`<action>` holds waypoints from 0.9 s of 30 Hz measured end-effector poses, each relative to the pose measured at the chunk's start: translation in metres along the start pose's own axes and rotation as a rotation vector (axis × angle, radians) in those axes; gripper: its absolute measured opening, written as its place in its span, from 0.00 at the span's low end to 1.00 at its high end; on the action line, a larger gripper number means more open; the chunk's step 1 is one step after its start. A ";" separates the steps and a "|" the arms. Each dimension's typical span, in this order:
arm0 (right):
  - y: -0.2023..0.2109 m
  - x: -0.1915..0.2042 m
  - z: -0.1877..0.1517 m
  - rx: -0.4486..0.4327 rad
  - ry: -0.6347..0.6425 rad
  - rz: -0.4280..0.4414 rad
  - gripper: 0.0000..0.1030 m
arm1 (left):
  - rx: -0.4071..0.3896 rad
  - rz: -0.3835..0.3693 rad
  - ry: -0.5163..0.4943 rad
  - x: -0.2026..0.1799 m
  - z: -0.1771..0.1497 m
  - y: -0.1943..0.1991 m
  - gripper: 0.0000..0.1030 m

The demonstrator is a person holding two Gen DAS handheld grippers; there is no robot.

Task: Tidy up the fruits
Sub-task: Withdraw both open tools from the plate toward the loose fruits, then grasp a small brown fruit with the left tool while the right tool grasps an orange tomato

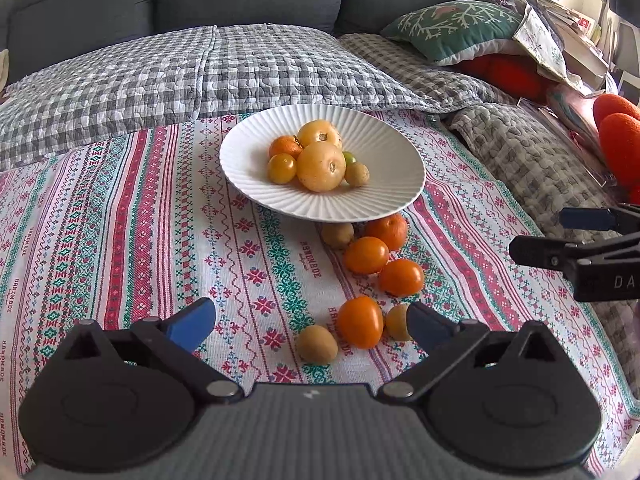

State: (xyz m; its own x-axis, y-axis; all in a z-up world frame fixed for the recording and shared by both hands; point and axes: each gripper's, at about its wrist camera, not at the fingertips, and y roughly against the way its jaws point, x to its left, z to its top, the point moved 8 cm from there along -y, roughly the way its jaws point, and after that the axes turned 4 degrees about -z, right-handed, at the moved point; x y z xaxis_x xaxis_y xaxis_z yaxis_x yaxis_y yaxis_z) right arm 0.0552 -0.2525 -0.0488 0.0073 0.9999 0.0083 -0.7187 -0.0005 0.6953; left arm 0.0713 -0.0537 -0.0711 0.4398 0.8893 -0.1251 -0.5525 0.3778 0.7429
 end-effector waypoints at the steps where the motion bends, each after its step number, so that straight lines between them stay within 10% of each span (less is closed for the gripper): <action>1: 0.001 -0.003 -0.004 -0.001 0.007 -0.005 0.94 | -0.003 -0.001 -0.014 -0.001 -0.001 0.000 0.91; 15: -0.012 -0.021 -0.022 0.003 -0.060 -0.001 0.95 | -0.032 -0.011 -0.087 -0.003 -0.021 -0.019 0.90; 27: -0.037 0.019 -0.024 0.048 -0.067 0.108 0.85 | 0.028 -0.067 -0.085 0.001 -0.034 -0.034 0.53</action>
State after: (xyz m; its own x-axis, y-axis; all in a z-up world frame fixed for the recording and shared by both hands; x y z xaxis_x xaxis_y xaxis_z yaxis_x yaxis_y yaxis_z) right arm 0.0649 -0.2331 -0.0919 -0.0205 0.9911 0.1318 -0.6839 -0.1101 0.7213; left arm 0.0666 -0.0572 -0.1187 0.5344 0.8367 -0.1196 -0.5006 0.4274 0.7528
